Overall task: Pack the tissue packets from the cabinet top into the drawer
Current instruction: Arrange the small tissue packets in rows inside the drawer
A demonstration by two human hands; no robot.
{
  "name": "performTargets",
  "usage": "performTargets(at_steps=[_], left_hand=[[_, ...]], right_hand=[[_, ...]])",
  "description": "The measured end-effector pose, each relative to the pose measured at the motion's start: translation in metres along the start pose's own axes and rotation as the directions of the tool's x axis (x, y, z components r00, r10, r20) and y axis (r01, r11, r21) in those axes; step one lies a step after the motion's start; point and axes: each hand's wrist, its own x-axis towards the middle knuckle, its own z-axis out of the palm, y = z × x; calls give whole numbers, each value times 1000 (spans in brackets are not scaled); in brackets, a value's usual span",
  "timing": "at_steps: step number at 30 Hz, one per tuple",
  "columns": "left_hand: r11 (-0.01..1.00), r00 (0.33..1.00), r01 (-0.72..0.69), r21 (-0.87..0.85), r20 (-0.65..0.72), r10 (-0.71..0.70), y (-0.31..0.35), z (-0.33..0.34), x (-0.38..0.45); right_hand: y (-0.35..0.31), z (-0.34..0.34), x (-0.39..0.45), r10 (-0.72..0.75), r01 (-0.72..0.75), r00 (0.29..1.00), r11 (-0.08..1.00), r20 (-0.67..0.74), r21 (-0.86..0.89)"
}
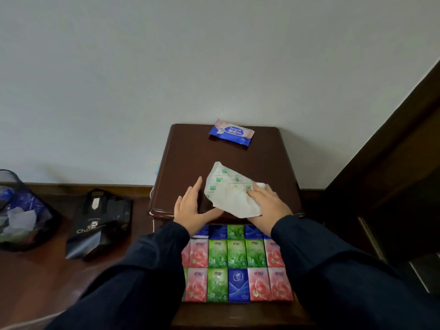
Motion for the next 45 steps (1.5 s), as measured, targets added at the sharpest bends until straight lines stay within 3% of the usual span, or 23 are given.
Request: performTargets(at_steps=[1,3,6,9,13,16,18,20,22,23,24,28,31,32,37,45], left_hand=[[1000,1000,-22,-18,15,22,1,3,-11],[973,998,-48,-225,15,53,1,11,-32],[858,998,-59,-511,-51,38,-2,24,-66],[794,992,6,-608,-99,-84,-9,36,-91],[767,979,146,-625,-18,-201,-22,51,-108],[785,968,211,-583,12,-251,-28,60,-113],[798,958,244,-551,10,-286,-31,67,-111],[793,947,274,-544,9,-321,-31,74,-107],[776,936,297,-556,10,-351,-31,81,-100],[765,933,299,-570,8,-358,-30,85,-97],[757,933,296,-583,5,-360,-30,88,-94],[764,944,270,-586,5,-330,-30,100,-79],[762,936,274,-587,-18,-350,-32,105,-69],[758,930,287,-586,-20,-367,-33,105,-66],[740,894,349,-575,-34,-447,-35,106,-54],[772,895,372,-515,-23,-446,-37,112,-41]], right_hand=[[-3,1,-11,16,-17,999,1000,28,16],[-8,4,-29,7,-9,999,999,46,36],[-19,11,-58,-92,93,995,995,-38,22],[-25,24,-84,-35,60,984,989,-177,138],[-16,41,-107,99,-54,985,955,-139,292],[-9,45,-113,300,-218,949,850,-99,480],[-8,47,-110,486,-377,874,657,15,653],[-7,47,-104,652,-510,726,297,219,807],[-4,43,-99,656,-580,581,-80,481,810],[-4,42,-98,614,-610,545,-177,571,772],[-2,43,-96,579,-638,539,-194,611,746],[7,61,-85,591,-665,601,-4,539,746],[15,74,-74,681,-626,646,215,344,749],[18,77,-70,704,-619,643,243,303,747],[22,83,-51,755,-594,621,277,211,755],[21,78,-33,787,-606,603,348,128,715]])
